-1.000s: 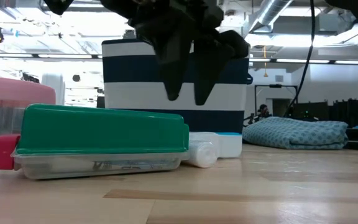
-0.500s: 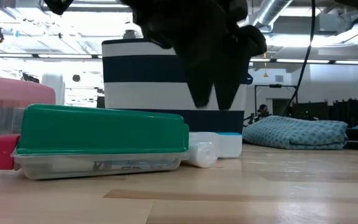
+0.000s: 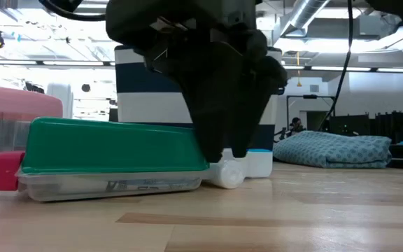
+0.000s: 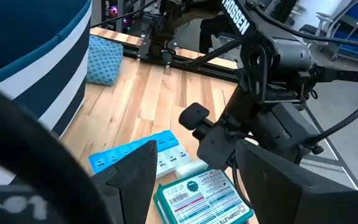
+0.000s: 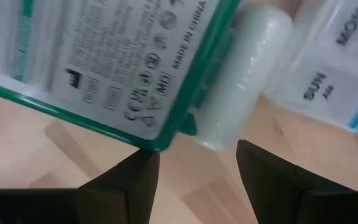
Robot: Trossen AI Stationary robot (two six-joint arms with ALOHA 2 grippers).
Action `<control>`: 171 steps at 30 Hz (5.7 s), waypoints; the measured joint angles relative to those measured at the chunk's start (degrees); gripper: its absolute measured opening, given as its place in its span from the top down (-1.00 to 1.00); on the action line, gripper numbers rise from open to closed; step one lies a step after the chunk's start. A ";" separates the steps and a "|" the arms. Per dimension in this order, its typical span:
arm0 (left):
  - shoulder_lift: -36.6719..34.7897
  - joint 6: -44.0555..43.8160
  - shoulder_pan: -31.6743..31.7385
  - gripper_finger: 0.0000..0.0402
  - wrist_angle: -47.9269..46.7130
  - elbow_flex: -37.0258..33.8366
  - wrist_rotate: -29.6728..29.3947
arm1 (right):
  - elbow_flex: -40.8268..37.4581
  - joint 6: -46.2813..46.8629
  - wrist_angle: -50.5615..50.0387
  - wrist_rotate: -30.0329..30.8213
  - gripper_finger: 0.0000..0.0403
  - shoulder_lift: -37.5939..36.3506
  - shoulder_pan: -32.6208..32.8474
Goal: Pick & place medical supplies in basket/bin
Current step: Put the white gauze into the bin
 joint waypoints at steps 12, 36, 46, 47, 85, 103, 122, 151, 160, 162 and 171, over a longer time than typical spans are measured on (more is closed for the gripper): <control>-0.01 -0.79 -0.01 -0.05 -0.11 0.00 -0.01 | 0.04 -3.29 -0.12 0.43 -0.03 0.90 -2.29; 0.01 -0.79 0.00 -0.05 -0.14 0.00 -0.03 | 0.46 -6.05 -1.00 -4.87 0.05 5.55 -4.42; 0.01 -0.70 -0.01 -0.05 -0.13 0.00 -0.04 | 0.78 -5.89 -0.86 -5.37 0.50 5.44 -5.00; -0.01 -0.69 -0.01 -0.05 -0.13 0.00 -0.04 | 1.00 -6.03 -1.11 -5.56 0.52 5.48 -5.16; 0.00 -0.49 -0.01 -0.05 -0.15 0.00 0.09 | 0.64 -8.83 0.36 -6.37 -0.24 1.04 -9.12; 0.01 -0.74 -0.02 -0.05 -0.15 0.00 0.17 | 0.09 -9.19 -2.88 -6.35 0.28 4.11 -10.15; 0.01 -0.72 -0.02 -0.05 -0.13 0.02 0.00 | 1.38 -7.68 -11.05 -3.54 0.85 -8.47 -10.42; 0.01 -1.07 0.00 -0.05 0.07 0.02 -8.02 | 1.45 -43.67 23.53 14.26 0.79 -36.18 -44.62; -0.01 -1.25 0.00 -0.05 0.24 0.02 -12.98 | 1.40 -46.43 27.62 -3.53 0.80 -28.09 -52.75; -0.01 -1.25 0.00 -0.05 0.22 0.02 -13.49 | 1.44 -46.77 27.65 -6.21 0.79 -25.75 -53.22; 0.01 -1.27 -0.02 -0.05 0.24 0.02 -14.45 | 1.44 -48.40 23.66 -10.80 0.80 -18.12 -52.84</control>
